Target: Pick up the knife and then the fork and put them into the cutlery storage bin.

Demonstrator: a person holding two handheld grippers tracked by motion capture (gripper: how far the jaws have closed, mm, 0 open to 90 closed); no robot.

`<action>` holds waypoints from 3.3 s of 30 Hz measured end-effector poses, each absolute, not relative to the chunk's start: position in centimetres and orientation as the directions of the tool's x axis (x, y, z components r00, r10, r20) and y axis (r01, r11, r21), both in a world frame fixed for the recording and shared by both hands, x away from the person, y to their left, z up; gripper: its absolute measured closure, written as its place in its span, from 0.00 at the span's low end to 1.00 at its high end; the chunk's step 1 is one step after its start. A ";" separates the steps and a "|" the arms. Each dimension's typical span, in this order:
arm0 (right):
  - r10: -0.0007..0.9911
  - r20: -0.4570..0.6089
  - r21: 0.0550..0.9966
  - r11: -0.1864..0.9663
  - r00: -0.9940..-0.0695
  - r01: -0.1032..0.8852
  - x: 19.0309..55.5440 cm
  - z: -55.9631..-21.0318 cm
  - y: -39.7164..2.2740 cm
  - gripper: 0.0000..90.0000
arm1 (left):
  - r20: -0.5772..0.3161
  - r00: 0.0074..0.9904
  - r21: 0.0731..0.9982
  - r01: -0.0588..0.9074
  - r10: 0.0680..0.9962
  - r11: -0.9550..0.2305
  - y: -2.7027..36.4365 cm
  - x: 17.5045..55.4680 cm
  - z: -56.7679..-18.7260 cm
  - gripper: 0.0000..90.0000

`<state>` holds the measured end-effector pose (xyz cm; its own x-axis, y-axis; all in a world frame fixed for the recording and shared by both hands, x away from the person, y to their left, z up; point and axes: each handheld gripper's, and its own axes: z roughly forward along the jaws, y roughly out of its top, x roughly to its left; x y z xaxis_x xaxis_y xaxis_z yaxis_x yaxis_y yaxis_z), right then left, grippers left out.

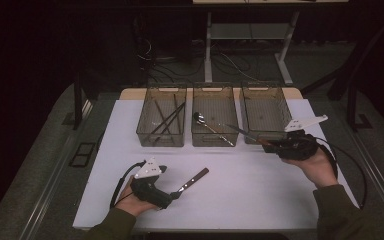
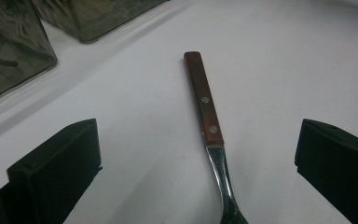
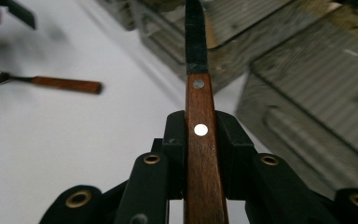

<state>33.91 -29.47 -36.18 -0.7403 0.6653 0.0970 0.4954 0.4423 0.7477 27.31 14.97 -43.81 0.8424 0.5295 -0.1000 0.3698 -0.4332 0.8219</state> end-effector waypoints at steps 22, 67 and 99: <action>0.861 0.061 0.704 0.321 -0.505 0.633 41.6 -34.0 -32.4 0.84 | -0.093 0.845 0.823 0.363 0.527 -0.437 14.9 27.2 -43.7 0.00; 0.888 0.088 0.680 0.278 -0.452 0.678 45.0 -37.4 -31.6 0.53 | -0.099 0.852 0.817 0.364 0.514 -0.447 14.8 27.1 -43.7 0.00; 0.746 0.128 0.836 0.273 -0.654 0.475 30.0 -41.0 -28.7 0.16 | -0.112 0.805 0.787 0.430 0.583 -0.443 14.7 27.9 -43.2 0.21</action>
